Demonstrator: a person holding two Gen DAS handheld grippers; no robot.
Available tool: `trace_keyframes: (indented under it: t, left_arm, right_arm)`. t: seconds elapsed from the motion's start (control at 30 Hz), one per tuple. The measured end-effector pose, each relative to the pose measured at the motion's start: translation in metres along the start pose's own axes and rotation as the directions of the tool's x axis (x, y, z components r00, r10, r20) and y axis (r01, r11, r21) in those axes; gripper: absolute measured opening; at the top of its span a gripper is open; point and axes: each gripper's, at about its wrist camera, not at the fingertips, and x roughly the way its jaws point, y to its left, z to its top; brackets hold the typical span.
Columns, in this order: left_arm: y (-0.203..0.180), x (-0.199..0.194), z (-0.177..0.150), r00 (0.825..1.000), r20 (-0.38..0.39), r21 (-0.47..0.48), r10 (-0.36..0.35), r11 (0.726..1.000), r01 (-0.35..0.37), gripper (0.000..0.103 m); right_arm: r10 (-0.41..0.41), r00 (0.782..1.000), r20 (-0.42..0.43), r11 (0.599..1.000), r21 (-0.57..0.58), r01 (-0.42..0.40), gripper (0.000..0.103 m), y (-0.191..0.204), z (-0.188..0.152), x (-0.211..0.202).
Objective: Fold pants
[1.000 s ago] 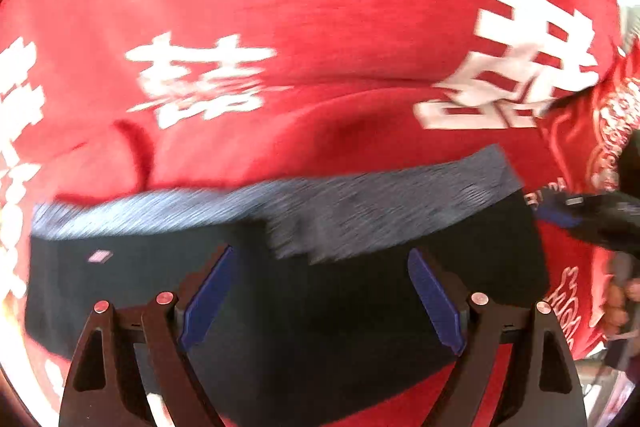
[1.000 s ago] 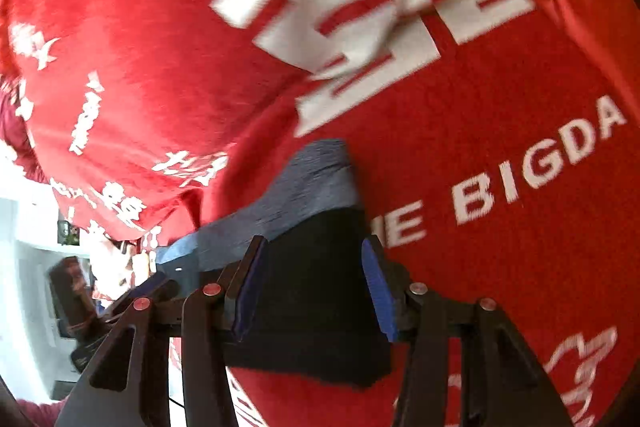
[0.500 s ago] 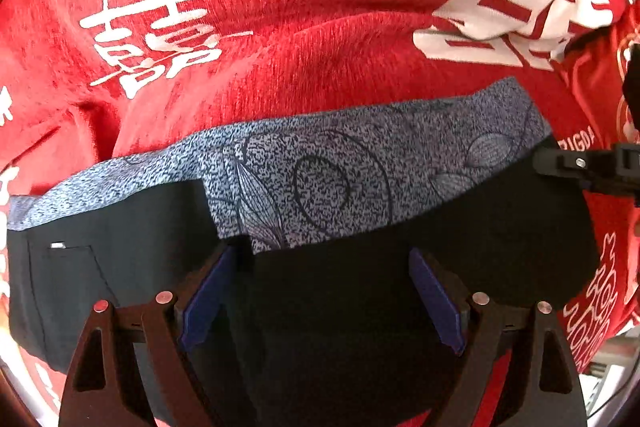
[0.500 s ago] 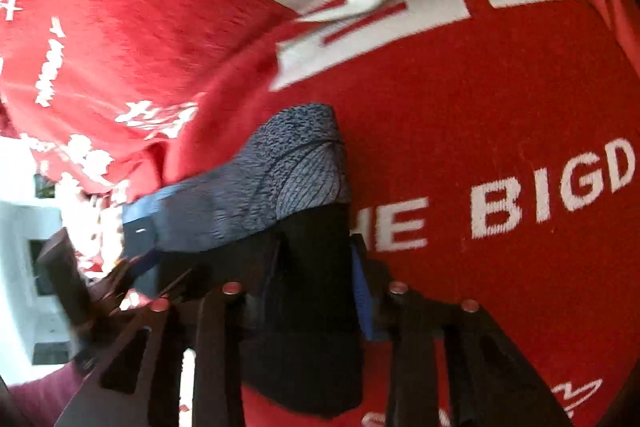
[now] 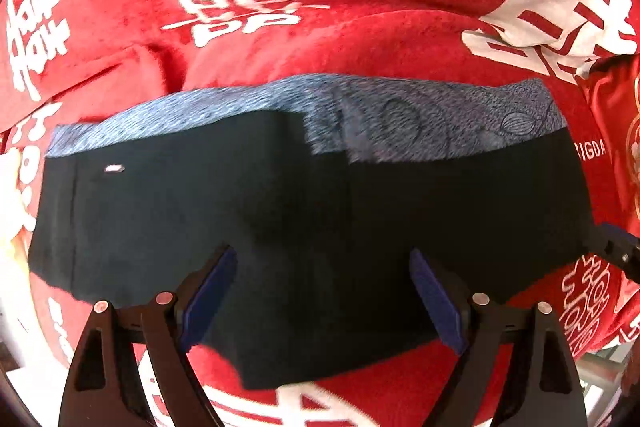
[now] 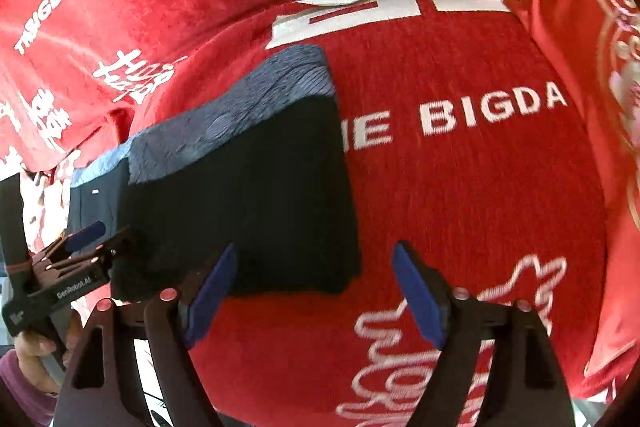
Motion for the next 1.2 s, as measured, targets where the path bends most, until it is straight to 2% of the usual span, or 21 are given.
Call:
trace_keyframes:
  t: [0.03,0.13,0.6,1.0,1.2]
  left_arm:
    - [0.004,-0.002,-0.003,1.000,-0.001,-0.003,-0.004,1.000,0.004,0.089]
    - [0.017,-0.009,-0.010,1.000,0.001,-0.018,0.000,1.000,0.000,0.103]
    - [0.091,-0.018,-0.040,0.999,-0.026,-0.115,0.048,0.992,-0.051,0.103]
    - [0.141,-0.021,-0.052,1.000,-0.011,-0.208,0.026,0.978,-0.027,0.103]
    - [0.173,-0.015,-0.058,1.000,-0.007,-0.285,0.017,0.958,-0.018,0.103]
  right_arm:
    - [-0.001,1.000,0.002,1.000,-0.001,0.001,0.084,0.006,-0.005,-0.003]
    - [0.001,1.000,-0.010,1.000,-0.002,-0.001,0.086,0.025,-0.011,-0.003]
    - [0.015,0.994,-0.106,0.994,-0.106,-0.026,0.087,0.120,-0.038,0.025]
    - [-0.006,0.990,-0.138,0.979,-0.203,-0.022,0.087,0.175,-0.045,0.040]
    - [-0.015,0.990,-0.142,0.969,-0.247,-0.021,0.087,0.196,-0.046,0.045]
